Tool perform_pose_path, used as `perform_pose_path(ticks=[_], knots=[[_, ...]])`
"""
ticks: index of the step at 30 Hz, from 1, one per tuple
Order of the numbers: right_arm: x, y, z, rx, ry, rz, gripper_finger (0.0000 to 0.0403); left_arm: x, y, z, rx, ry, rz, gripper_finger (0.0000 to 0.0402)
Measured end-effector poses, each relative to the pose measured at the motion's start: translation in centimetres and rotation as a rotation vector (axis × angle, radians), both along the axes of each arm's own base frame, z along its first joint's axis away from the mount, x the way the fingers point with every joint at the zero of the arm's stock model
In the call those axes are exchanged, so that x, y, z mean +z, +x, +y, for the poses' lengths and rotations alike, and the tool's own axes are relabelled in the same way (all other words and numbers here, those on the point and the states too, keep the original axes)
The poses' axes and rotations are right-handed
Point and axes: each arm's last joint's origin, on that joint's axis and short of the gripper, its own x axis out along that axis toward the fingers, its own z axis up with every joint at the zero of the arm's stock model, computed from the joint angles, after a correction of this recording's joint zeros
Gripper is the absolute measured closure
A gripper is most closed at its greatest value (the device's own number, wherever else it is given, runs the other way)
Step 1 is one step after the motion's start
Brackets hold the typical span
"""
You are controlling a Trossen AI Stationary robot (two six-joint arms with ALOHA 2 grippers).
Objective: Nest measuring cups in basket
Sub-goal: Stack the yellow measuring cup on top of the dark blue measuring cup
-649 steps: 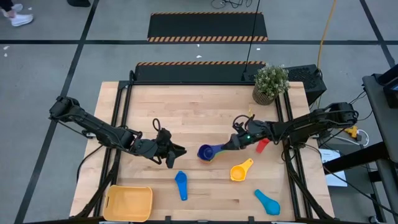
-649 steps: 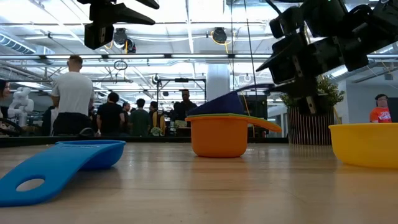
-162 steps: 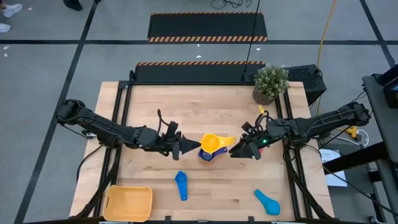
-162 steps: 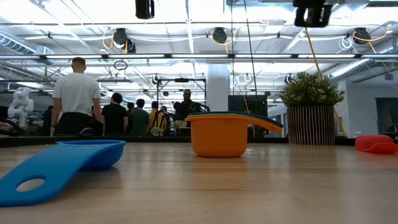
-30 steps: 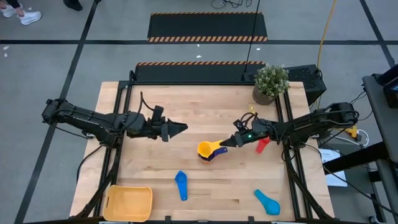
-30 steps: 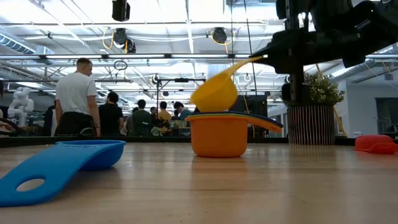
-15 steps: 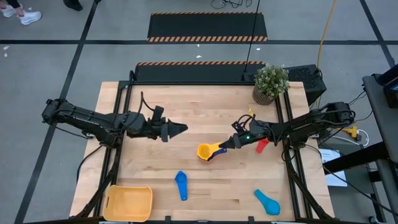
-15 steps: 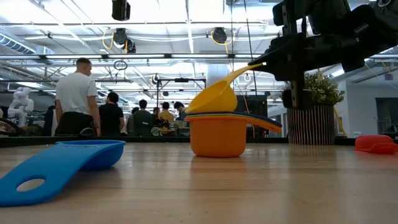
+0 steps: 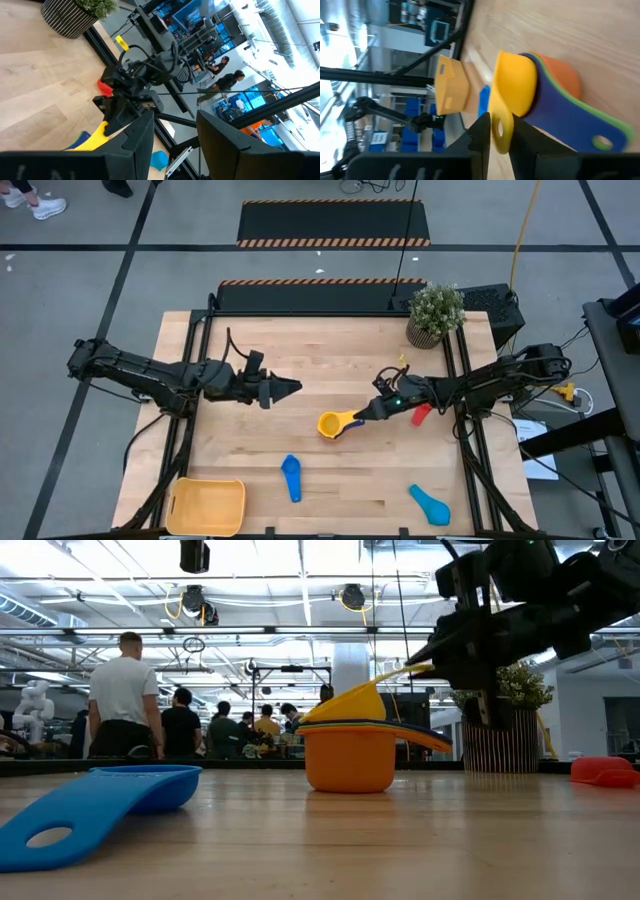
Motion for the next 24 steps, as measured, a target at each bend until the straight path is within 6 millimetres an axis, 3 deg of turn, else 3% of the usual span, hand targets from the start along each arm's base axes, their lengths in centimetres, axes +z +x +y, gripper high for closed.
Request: perform_pose_path(ticks=[8, 24], knots=[[-0.8, -0.3, 0.0, 0.005, -0.015, 0.091, 0.0321, 0.0, 0.0, 0.0, 0.0, -0.001, 0.0, 0.0252], [-2.4, -1.3, 0.0, 0.015, -0.032, 0.276, 0.0218, 0.0, 0.0, 0.0, 0.002, -0.012, -0.001, 0.0252]])
